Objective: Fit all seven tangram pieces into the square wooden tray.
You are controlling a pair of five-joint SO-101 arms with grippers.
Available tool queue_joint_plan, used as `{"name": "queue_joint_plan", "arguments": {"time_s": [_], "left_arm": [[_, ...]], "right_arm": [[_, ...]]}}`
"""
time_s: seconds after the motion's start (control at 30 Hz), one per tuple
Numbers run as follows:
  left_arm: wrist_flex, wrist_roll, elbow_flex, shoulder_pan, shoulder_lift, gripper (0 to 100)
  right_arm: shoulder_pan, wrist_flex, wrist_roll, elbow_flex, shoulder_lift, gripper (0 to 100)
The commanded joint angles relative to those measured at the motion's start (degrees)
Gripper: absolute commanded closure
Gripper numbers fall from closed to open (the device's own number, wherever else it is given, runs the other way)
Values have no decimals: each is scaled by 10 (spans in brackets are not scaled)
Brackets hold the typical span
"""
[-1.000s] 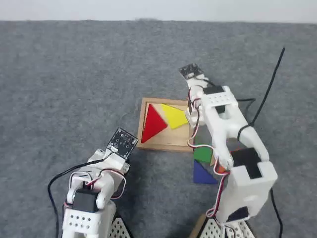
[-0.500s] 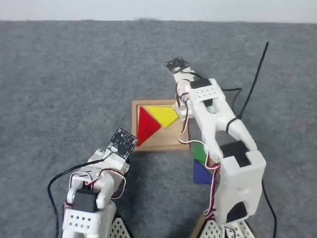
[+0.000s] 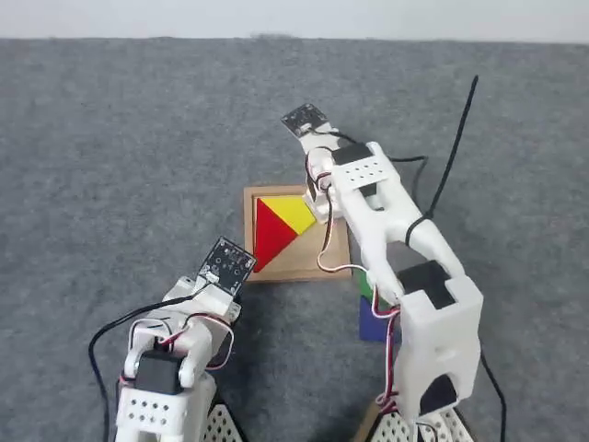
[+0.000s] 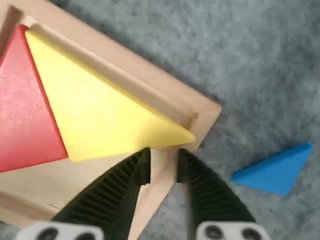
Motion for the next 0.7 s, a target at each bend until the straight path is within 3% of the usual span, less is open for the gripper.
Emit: {"name": "queue_joint_plan", "arguments": {"time_s": [0.0, 0.33, 0.67], "left_arm": [[-1, -5, -7, -4, -6, 902], [-1, -5, -7, -4, -6, 902], [-1, -5, -7, -4, -6, 902]], "right_arm": [[-5, -1, 6, -30, 17, 835], [4, 25, -36, -62, 19, 837], [22, 28, -70, 25, -11, 853]]}}
